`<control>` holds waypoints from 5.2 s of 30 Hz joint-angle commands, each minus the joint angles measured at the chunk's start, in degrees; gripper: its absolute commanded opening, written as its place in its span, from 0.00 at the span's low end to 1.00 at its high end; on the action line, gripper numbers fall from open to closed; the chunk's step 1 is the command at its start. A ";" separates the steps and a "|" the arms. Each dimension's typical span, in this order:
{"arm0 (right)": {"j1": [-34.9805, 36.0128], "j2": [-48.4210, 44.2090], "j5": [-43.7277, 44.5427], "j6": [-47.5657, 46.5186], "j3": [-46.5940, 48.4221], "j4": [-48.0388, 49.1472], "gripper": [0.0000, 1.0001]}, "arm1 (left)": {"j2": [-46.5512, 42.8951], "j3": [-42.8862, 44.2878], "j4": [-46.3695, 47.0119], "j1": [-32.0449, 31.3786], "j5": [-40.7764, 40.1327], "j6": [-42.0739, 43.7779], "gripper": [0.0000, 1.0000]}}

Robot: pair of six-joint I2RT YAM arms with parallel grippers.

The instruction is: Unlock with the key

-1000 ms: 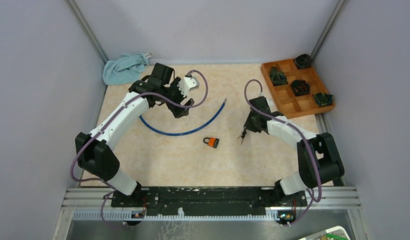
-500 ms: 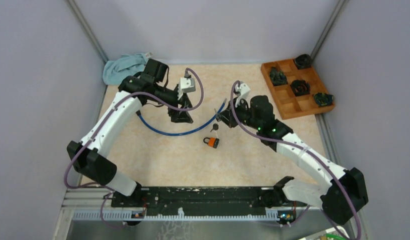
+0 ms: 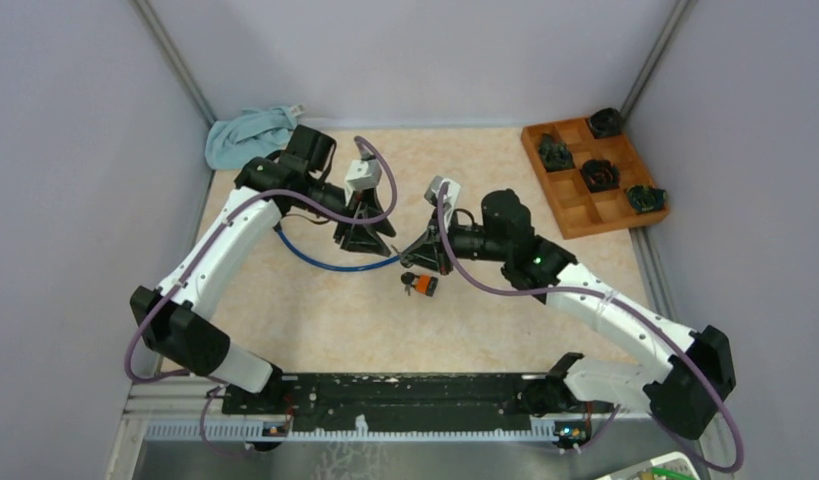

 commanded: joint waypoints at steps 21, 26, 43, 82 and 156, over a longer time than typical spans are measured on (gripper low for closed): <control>3.57 1.92 0.79 -6.26 9.26 -6.35 0.00 | -2.04 -1.66 -6.27 -3.71 -2.91 6.98 0.31; 3.60 1.39 1.44 -6.24 9.00 -6.02 0.00 | -2.00 -1.46 -7.14 -3.84 -3.70 8.00 0.37; 4.68 3.68 7.40 -0.37 10.89 -6.40 0.16 | -4.03 -3.16 -5.18 -6.48 -5.75 14.41 0.00; -12.61 19.90 -26.99 85.03 -15.86 91.37 0.51 | -35.82 -37.41 30.91 -12.24 -16.82 89.79 0.00; -21.04 12.54 -24.33 52.33 -12.60 32.18 0.00 | -19.92 -34.55 21.80 -12.19 -38.26 46.40 0.96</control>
